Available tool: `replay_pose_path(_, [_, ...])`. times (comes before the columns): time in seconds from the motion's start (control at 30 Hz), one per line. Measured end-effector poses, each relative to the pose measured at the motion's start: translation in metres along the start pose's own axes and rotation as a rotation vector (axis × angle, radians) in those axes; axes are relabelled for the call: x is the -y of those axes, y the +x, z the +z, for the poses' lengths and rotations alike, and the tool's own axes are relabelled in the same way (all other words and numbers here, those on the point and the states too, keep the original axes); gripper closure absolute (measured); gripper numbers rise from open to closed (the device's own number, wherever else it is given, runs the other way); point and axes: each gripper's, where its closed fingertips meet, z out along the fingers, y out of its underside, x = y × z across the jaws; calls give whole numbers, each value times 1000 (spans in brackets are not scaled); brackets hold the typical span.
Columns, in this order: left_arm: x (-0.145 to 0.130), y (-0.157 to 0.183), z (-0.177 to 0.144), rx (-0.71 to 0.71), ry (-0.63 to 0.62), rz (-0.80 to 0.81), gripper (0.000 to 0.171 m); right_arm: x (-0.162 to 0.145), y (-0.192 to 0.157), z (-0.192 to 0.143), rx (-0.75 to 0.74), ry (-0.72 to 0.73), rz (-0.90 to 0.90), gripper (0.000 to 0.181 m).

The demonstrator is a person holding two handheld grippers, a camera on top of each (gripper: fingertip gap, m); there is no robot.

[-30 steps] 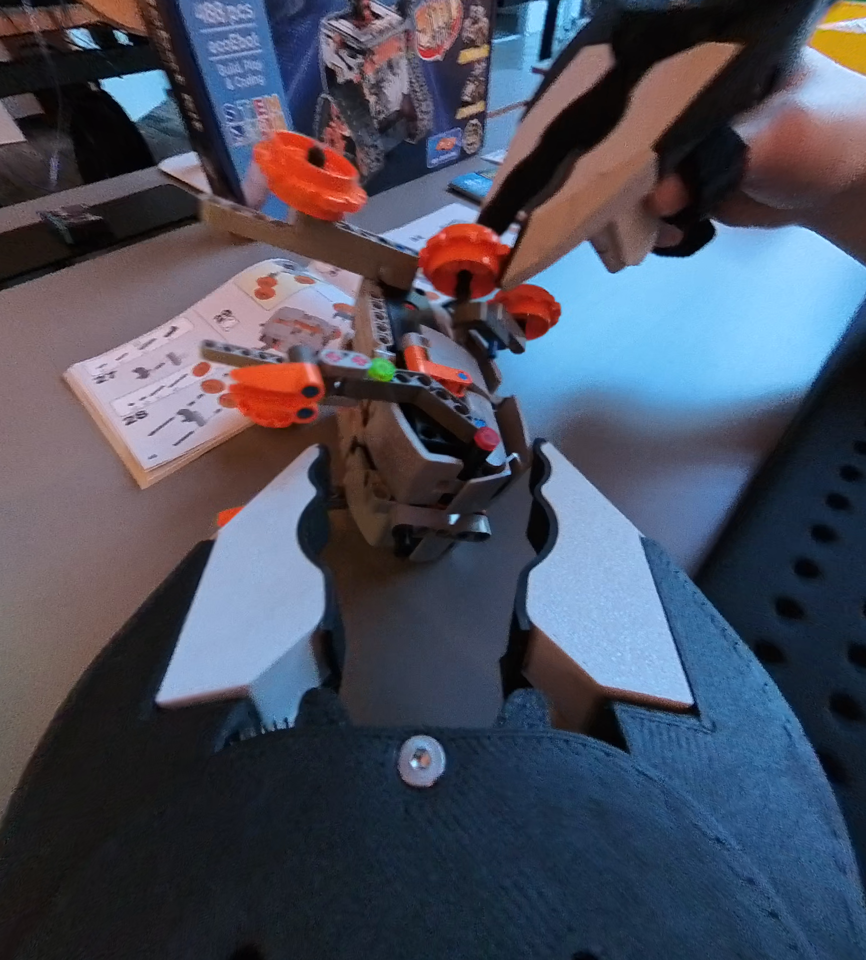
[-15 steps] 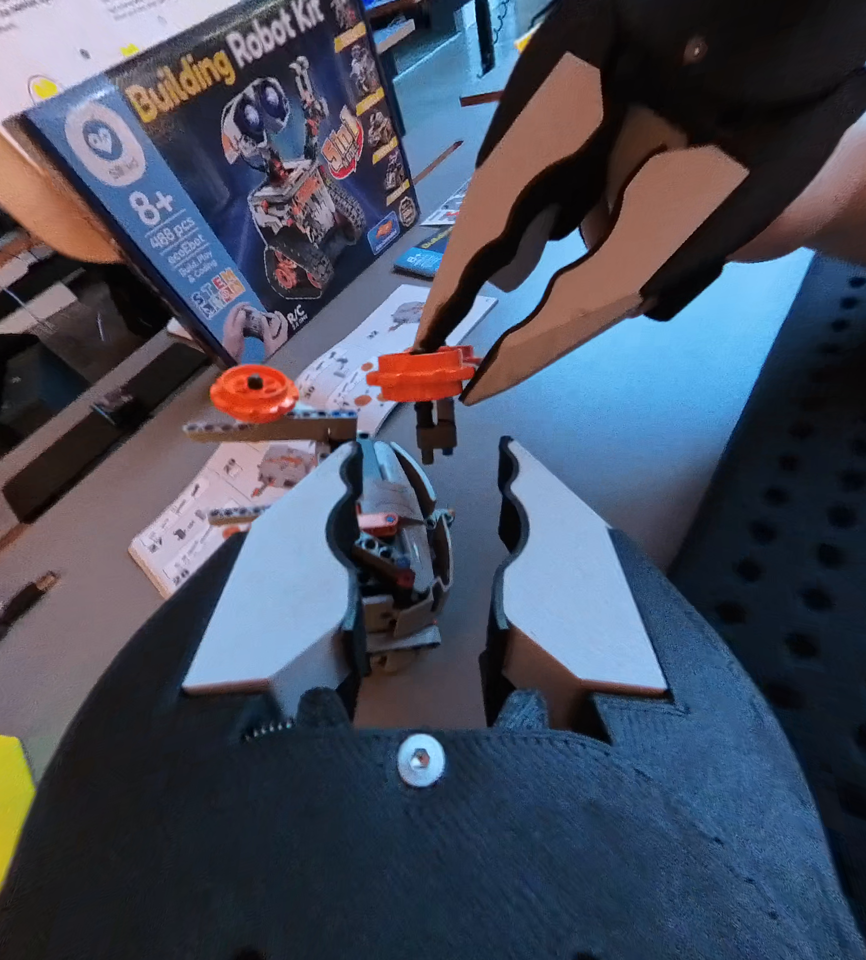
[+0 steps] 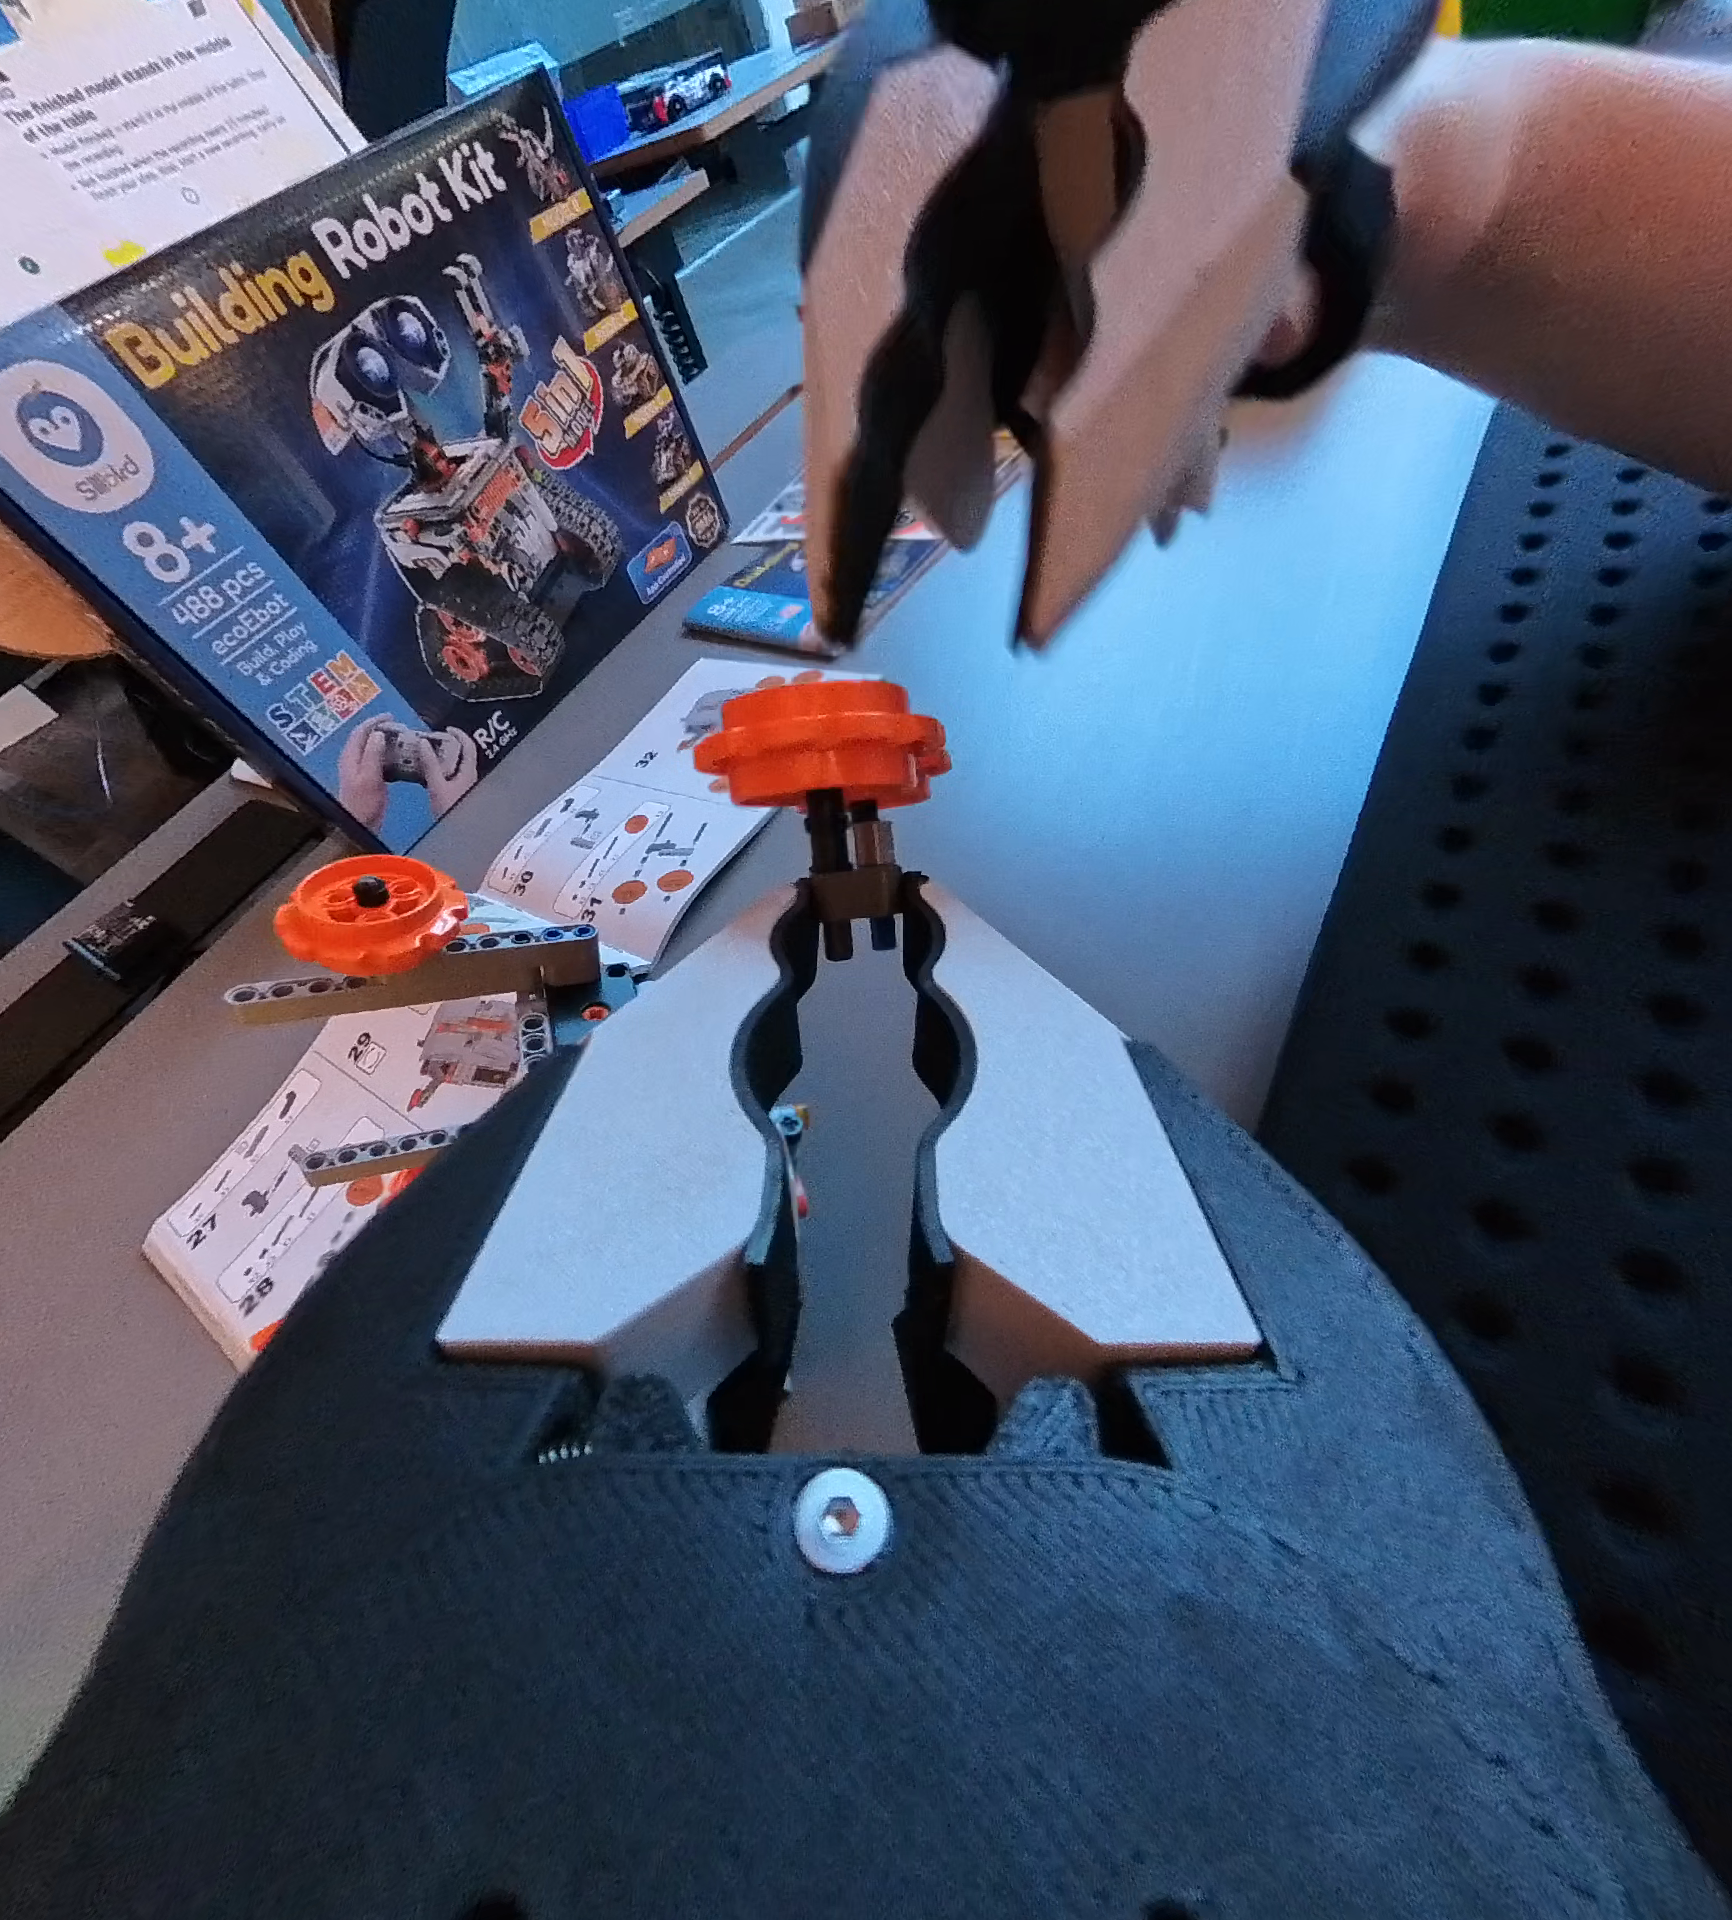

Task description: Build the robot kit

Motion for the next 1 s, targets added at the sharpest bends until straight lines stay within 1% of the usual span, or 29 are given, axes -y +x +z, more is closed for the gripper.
replay_pose_path(0.07, [1, 2, 0, -3, 8, 3, 157, 6, 10, -7, -22, -5, -28, 164])
replay_pose_path(0.17, [5, 5, -1, 1, 23, 30, 157, -1, 12, -5, -14, -123, -115, 169])
replay_pose_path(0.23, [6, 7, -1, -2, 27, 43, 157, -4, 10, -1, 0, -165, -169, 169])
replay_pose_path(0.37, [9, 11, -1, -12, 44, 57, 157, -3, 2, 5, 58, -191, -172, 170])
replay_pose_path(0.5, [7, 12, -1, -11, 43, 62, 157, -9, 6, 5, 43, -239, -184, 171])
replay_pose_path(0.57, [7, 11, -2, -7, 42, 66, 157, -8, 5, 6, 59, -237, -167, 173])
replay_pose_path(0.8, [10, 7, -4, 30, 63, 106, 157, -7, 7, 6, 62, -244, -90, 171])
replay_pose_path(0.93, [11, 5, -5, 56, 67, 136, 157, -6, 8, 6, 79, -246, -2, 169])
replay_pose_path(1.0, [11, 5, -5, 60, 69, 136, 157, -5, 7, 6, 92, -242, 30, 171])
